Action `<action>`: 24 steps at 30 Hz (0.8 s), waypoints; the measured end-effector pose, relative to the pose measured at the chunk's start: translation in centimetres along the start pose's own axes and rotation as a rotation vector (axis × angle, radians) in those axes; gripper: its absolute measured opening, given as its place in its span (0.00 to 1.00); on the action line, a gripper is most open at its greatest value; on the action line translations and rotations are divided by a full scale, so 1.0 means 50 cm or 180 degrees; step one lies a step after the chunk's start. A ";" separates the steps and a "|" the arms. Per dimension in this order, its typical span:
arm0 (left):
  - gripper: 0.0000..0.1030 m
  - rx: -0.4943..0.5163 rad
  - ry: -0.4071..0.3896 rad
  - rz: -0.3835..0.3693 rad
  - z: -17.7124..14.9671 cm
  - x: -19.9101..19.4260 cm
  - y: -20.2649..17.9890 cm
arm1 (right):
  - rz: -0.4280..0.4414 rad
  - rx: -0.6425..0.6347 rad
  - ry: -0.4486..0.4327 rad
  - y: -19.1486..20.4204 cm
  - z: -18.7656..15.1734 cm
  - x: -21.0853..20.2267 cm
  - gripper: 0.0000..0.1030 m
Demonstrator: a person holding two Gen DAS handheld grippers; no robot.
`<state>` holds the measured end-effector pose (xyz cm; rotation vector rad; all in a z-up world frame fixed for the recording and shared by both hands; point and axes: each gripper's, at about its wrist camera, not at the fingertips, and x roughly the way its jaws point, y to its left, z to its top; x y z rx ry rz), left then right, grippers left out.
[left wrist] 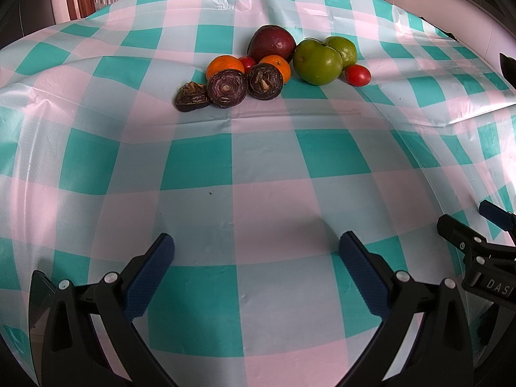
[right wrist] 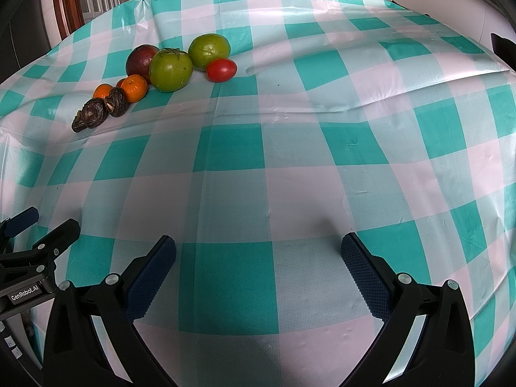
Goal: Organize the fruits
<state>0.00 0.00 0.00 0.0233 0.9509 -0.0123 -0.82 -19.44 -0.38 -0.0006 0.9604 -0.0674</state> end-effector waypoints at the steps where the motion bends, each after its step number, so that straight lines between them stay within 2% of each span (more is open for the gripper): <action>1: 0.99 0.0000 0.0000 0.0000 0.000 0.000 0.000 | 0.0000 0.0000 0.0000 0.000 0.000 0.000 0.96; 24: 0.99 0.0026 0.0027 -0.0033 0.000 0.000 -0.004 | -0.0014 0.0014 0.0001 0.000 -0.002 0.001 0.96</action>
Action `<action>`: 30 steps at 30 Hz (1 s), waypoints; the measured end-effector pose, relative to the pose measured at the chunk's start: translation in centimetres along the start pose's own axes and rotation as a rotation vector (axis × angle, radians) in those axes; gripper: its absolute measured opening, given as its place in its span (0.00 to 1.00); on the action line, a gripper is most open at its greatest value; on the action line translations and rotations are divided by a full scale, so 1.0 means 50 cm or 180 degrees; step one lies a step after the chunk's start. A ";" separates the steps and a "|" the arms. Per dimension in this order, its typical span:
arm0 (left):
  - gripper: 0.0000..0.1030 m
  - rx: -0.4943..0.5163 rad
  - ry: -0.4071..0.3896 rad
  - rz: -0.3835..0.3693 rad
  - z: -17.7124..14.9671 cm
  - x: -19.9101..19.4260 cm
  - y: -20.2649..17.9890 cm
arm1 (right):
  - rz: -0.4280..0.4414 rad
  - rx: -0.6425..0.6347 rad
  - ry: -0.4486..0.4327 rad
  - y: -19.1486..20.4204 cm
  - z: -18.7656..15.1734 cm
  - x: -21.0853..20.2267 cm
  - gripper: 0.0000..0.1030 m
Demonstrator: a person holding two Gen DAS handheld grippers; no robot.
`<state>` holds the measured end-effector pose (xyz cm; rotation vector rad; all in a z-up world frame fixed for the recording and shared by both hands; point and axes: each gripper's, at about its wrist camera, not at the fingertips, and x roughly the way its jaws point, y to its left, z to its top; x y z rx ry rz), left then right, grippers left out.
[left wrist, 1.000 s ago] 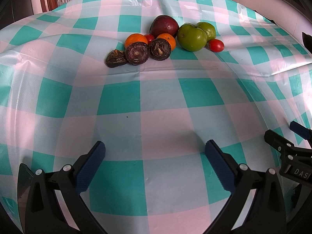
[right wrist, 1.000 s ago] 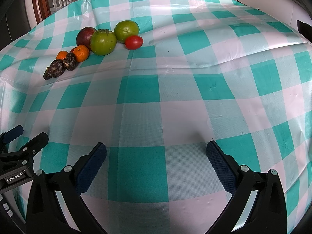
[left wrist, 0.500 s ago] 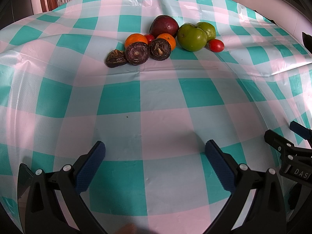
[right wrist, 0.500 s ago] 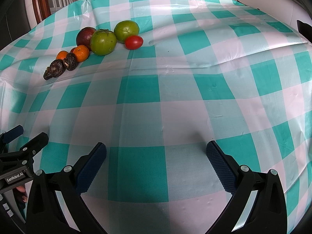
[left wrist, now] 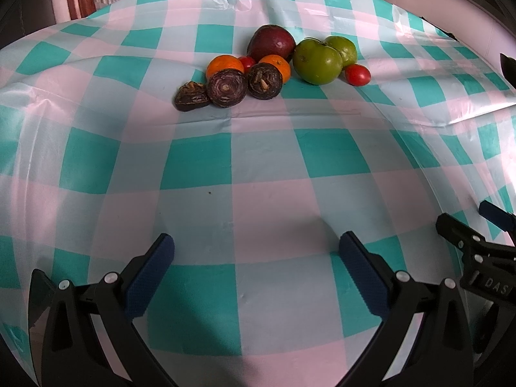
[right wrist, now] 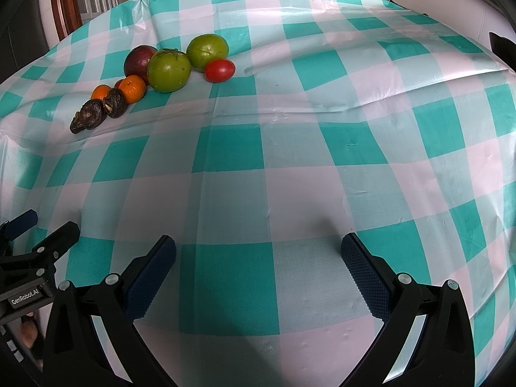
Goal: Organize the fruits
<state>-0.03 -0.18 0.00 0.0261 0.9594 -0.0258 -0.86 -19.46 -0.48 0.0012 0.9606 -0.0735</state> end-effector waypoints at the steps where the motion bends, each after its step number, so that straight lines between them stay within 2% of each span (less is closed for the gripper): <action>1: 0.99 0.0038 0.0021 -0.0029 0.001 -0.001 0.002 | 0.0000 -0.0003 0.0008 0.000 0.001 0.001 0.96; 4: 0.99 0.0077 0.0035 -0.0145 0.012 0.001 0.013 | 0.0025 -0.0021 0.0036 -0.004 0.004 0.003 0.96; 7: 0.99 -0.0025 -0.0102 0.0022 0.048 0.009 0.055 | 0.0038 -0.0034 0.0034 0.000 0.003 -0.002 0.96; 11: 0.99 -0.0255 -0.0081 0.0160 0.107 0.041 0.114 | 0.0028 -0.0017 -0.0001 0.002 0.001 -0.001 0.96; 14: 0.99 -0.0271 -0.0063 0.0230 0.141 0.070 0.127 | 0.0030 -0.0018 -0.0006 0.002 0.001 0.000 0.96; 16: 0.95 -0.0277 -0.0054 0.0228 0.157 0.083 0.128 | 0.0061 -0.0004 -0.0018 0.000 0.001 -0.001 0.96; 21: 0.70 -0.0161 0.0000 0.0370 0.188 0.111 0.148 | 0.0209 0.0040 -0.0053 -0.011 0.001 -0.007 0.96; 24: 0.59 -0.0182 -0.0011 0.0280 0.197 0.109 0.174 | 0.0203 0.0036 -0.0049 -0.011 0.002 -0.006 0.96; 30: 0.50 0.0098 -0.0010 0.0355 0.244 0.134 0.157 | 0.0205 0.0037 -0.0049 -0.011 0.002 -0.006 0.96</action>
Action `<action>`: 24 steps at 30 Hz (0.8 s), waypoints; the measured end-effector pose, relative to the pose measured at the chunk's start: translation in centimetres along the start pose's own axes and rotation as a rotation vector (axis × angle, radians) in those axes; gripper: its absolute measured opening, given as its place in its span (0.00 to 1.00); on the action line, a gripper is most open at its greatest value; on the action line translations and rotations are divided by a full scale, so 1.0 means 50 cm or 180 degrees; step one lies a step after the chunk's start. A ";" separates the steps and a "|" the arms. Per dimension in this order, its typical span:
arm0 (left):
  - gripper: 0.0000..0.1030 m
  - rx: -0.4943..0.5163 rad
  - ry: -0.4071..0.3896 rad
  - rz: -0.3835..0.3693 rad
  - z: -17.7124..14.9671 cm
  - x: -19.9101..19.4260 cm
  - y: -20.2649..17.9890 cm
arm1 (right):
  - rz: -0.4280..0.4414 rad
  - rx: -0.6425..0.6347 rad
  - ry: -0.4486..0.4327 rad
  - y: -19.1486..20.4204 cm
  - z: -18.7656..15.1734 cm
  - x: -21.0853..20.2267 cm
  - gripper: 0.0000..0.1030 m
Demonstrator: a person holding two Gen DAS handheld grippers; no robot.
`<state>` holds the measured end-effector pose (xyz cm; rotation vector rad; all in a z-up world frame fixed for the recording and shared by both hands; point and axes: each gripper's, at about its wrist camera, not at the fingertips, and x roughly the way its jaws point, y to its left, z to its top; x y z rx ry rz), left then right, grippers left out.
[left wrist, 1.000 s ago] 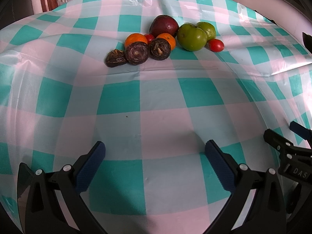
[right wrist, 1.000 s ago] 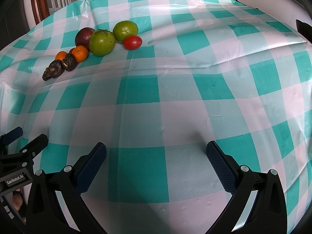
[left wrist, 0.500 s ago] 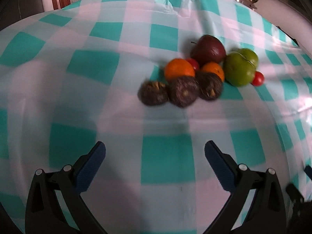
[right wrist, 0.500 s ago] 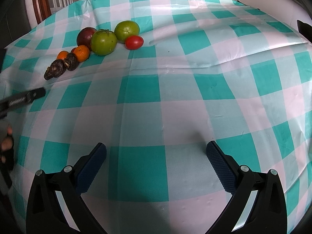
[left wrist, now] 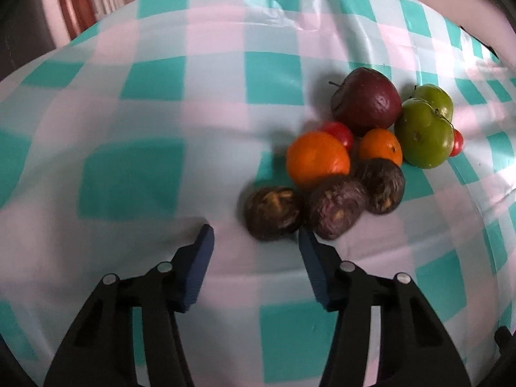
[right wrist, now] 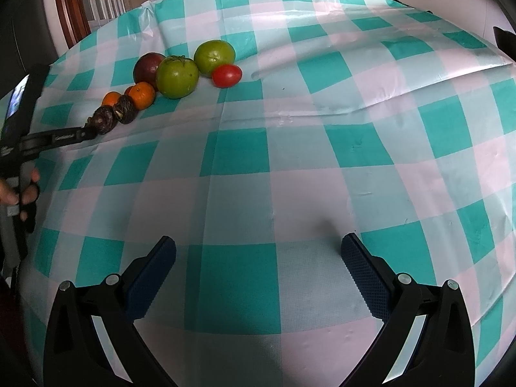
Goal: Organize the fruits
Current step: 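Reach the left tool to the fruit pile and grasp a dark brown round fruit, then grasp the large green tomato with the right tool while the left tool holds the dark fruit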
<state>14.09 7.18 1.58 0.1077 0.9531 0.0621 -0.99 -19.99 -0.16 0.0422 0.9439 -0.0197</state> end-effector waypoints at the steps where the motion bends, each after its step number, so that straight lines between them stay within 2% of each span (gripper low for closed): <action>1: 0.48 0.0019 -0.0017 -0.0010 0.007 0.006 -0.005 | 0.0004 0.0003 -0.0001 0.000 0.000 0.000 0.96; 2: 0.42 0.0020 -0.0053 -0.0088 0.010 0.008 -0.008 | 0.0010 0.0007 -0.0004 0.000 0.000 0.000 0.96; 6: 0.38 -0.0036 -0.0105 -0.0220 -0.004 -0.004 -0.019 | 0.0040 0.0028 -0.0016 -0.001 -0.001 -0.001 0.96; 11: 0.38 -0.0264 -0.0330 -0.0500 -0.094 -0.107 -0.009 | 0.0181 0.0105 -0.0070 -0.011 -0.002 -0.006 0.95; 13: 0.38 -0.0380 -0.0469 -0.0640 -0.138 -0.143 -0.017 | 0.0290 0.0074 -0.0095 -0.006 0.003 -0.005 0.89; 17: 0.38 -0.0482 -0.0525 -0.0944 -0.169 -0.151 -0.073 | 0.0269 -0.0216 -0.0230 0.050 0.059 0.015 0.81; 18: 0.38 -0.0492 -0.0547 -0.0974 -0.172 -0.155 -0.066 | 0.0337 -0.0224 -0.0287 0.066 0.083 0.024 0.78; 21: 0.38 -0.0467 -0.0634 -0.0878 -0.167 -0.154 -0.069 | 0.0601 0.0010 -0.0250 0.093 0.154 0.064 0.76; 24: 0.38 -0.0619 -0.0528 -0.1000 -0.161 -0.133 -0.053 | 0.0927 0.0375 -0.0239 0.118 0.225 0.117 0.76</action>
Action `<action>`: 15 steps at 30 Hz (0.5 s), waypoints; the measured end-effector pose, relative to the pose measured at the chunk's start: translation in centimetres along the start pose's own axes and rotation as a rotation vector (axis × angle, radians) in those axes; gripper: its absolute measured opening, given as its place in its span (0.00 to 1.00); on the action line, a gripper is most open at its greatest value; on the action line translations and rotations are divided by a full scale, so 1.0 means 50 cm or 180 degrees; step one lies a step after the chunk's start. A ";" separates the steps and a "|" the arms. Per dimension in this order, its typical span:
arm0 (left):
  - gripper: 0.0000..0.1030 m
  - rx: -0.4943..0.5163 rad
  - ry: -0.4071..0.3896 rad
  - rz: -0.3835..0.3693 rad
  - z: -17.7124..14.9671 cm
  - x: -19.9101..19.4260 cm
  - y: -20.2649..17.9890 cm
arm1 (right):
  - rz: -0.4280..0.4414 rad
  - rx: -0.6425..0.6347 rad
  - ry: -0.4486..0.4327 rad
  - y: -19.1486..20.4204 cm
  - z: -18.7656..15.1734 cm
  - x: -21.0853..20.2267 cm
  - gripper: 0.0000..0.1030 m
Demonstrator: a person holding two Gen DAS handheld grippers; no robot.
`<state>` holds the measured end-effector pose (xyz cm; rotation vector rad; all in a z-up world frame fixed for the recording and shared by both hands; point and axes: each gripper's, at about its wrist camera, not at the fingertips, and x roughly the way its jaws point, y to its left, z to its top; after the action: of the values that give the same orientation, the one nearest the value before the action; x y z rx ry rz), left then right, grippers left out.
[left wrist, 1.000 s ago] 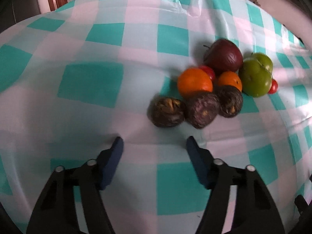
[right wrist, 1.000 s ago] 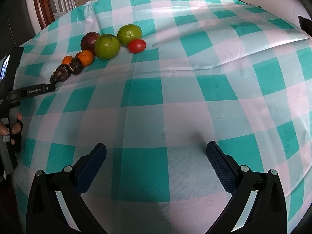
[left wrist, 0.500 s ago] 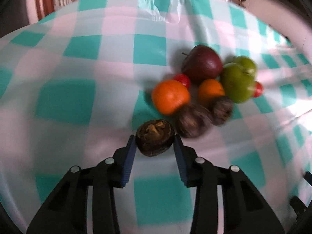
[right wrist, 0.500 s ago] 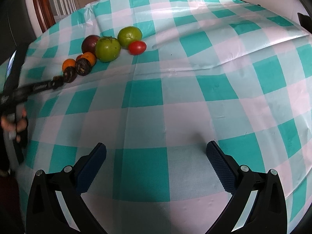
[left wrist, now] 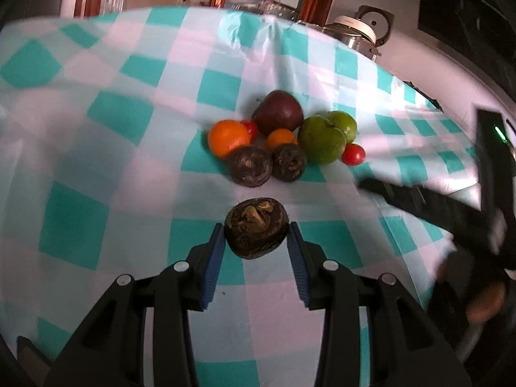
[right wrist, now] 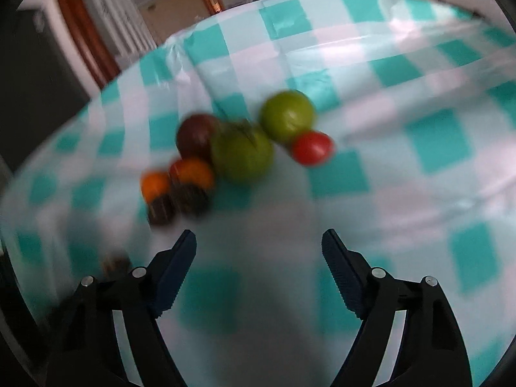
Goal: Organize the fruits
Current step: 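Grasp the large green tomato with the right tool while the left tool holds the dark fruit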
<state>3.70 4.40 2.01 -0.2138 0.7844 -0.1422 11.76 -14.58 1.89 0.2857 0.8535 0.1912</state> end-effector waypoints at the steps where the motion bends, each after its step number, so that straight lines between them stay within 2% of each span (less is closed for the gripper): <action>1: 0.38 -0.0069 0.0029 -0.0024 0.002 0.005 0.008 | 0.0023 0.0059 -0.0017 0.005 0.012 0.014 0.76; 6: 0.38 -0.0335 0.0097 -0.0080 0.003 0.019 0.041 | -0.0133 0.0192 -0.0063 0.040 0.065 0.095 0.71; 10: 0.38 -0.0283 0.0095 -0.0077 0.003 0.023 0.033 | -0.0064 0.0619 -0.0020 0.023 0.096 0.137 0.66; 15: 0.38 -0.0291 0.0110 -0.0087 0.005 0.027 0.034 | -0.0083 0.0746 -0.0097 0.023 0.103 0.154 0.63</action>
<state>4.91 5.83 0.86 -0.3092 0.8233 -0.1362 20.57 -12.22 -0.03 0.4953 0.8497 0.0619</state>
